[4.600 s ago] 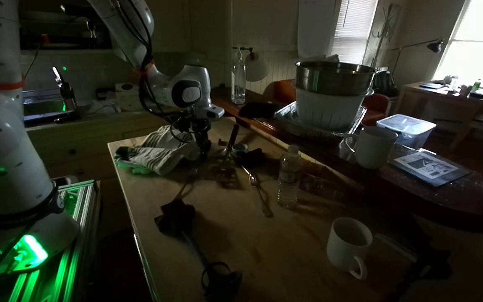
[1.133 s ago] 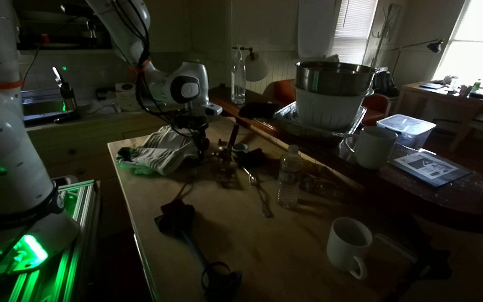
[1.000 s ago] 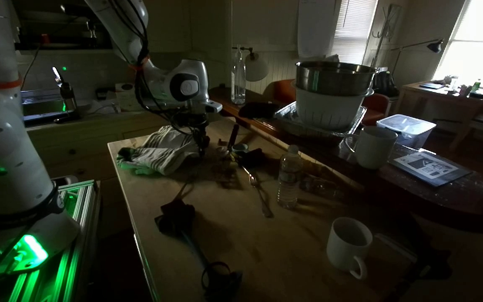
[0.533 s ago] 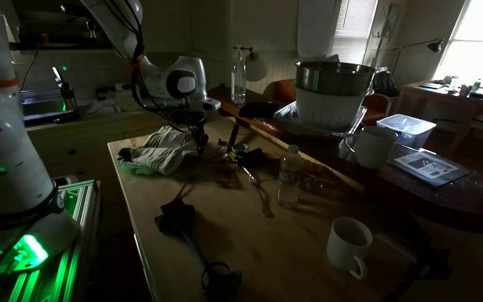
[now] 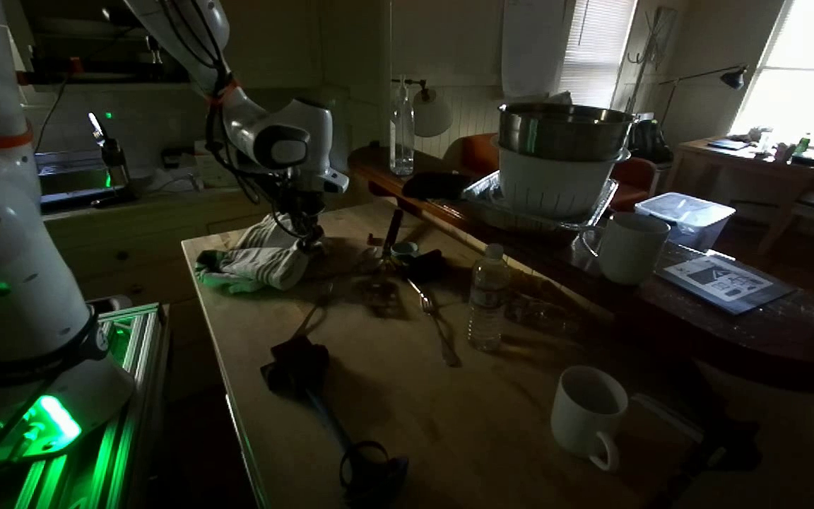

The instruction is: Put one spoon in the cup

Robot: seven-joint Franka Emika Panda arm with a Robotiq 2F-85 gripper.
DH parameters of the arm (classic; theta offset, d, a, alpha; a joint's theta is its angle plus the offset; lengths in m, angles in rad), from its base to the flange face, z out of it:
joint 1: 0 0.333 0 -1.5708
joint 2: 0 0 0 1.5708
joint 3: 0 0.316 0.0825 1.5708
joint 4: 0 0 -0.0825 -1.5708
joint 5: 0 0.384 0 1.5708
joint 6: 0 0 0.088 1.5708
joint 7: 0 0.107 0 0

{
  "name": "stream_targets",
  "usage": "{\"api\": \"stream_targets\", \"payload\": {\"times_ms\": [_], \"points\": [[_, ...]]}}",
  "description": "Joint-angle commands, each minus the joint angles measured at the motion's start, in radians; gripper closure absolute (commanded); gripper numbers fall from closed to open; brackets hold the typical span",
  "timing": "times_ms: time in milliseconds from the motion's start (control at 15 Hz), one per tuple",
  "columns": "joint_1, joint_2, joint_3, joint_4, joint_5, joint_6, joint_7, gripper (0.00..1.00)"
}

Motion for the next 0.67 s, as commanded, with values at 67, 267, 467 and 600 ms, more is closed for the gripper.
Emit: {"api": "stream_targets", "payload": {"times_ms": [67,267,467,600], "points": [[-0.020,0.051,0.114,0.021,0.229,-0.046,-0.279,0.99],[-0.013,0.055,0.103,0.024,0.201,-0.124,-0.287,0.72],[0.001,-0.006,0.028,-0.020,0.044,-0.066,-0.129,0.57],[-0.006,-0.033,-0.014,-0.030,-0.032,-0.046,-0.042,0.42]]}}
